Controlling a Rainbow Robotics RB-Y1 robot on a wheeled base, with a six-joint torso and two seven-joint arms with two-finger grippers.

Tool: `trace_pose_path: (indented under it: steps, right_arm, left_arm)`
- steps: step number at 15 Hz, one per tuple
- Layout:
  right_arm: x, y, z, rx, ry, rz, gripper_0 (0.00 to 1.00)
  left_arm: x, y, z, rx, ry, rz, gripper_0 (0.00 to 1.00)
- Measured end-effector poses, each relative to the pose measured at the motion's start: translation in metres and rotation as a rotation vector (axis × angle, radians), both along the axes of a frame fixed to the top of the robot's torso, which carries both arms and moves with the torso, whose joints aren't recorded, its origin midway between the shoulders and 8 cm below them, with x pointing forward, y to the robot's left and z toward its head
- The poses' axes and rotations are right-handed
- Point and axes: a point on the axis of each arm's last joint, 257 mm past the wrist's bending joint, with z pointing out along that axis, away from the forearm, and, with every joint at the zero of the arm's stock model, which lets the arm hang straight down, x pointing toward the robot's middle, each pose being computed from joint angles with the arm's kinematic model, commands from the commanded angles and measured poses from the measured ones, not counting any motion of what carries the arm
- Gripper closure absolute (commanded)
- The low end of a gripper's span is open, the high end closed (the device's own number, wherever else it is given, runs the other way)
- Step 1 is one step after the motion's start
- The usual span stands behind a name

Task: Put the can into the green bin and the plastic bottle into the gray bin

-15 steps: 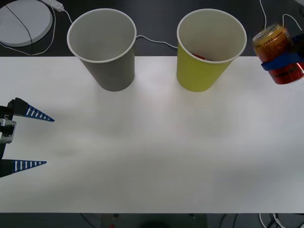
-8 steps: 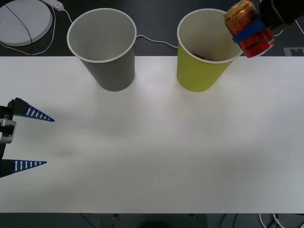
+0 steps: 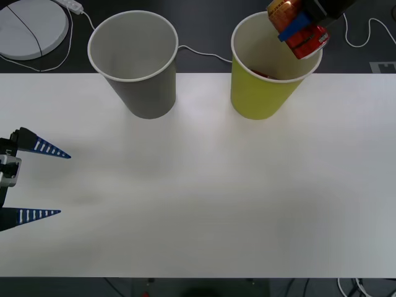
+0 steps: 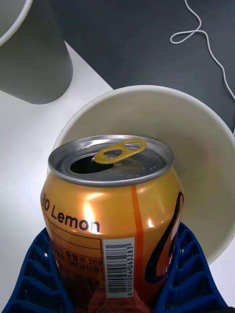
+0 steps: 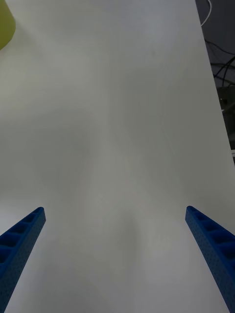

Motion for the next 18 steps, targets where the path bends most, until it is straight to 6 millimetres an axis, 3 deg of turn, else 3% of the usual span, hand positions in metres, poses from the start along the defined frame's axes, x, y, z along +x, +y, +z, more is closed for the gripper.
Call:
trace_pose_path:
  steps: [6, 7, 8, 9, 15, 18]
  right_arm:
    - [0.011, 0.006, 0.0, -0.032, -0.014, 0.016, 0.98]
    - [0.011, 0.006, 0.001, -0.04, -0.021, 0.026, 0.74]
    - [0.012, 0.006, 0.002, -0.05, -0.029, 0.038, 0.23]
    - [0.012, 0.006, 0.003, -0.062, -0.037, 0.053, 0.0]
    - [0.009, 0.006, 0.01, -0.071, -0.056, 0.084, 0.0]
    - [-0.003, -0.003, 0.016, -0.047, -0.05, 0.105, 0.0]
  left_arm:
    - [0.0, 0.0, 0.0, 0.0, 0.0, 0.0, 0.0]
    - [0.0, 0.0, 0.0, 0.0, 0.0, 0.0, 0.0]
    - [0.0, 0.0, 0.0, 0.0, 0.0, 0.0, 0.0]
    - [0.0, 0.0, 0.0, 0.0, 0.0, 0.0, 0.0]
    - [0.0, 0.0, 0.0, 0.0, 0.0, 0.0, 0.0]
    - [0.0, 0.0, 0.0, 0.0, 0.0, 0.0, 0.0]
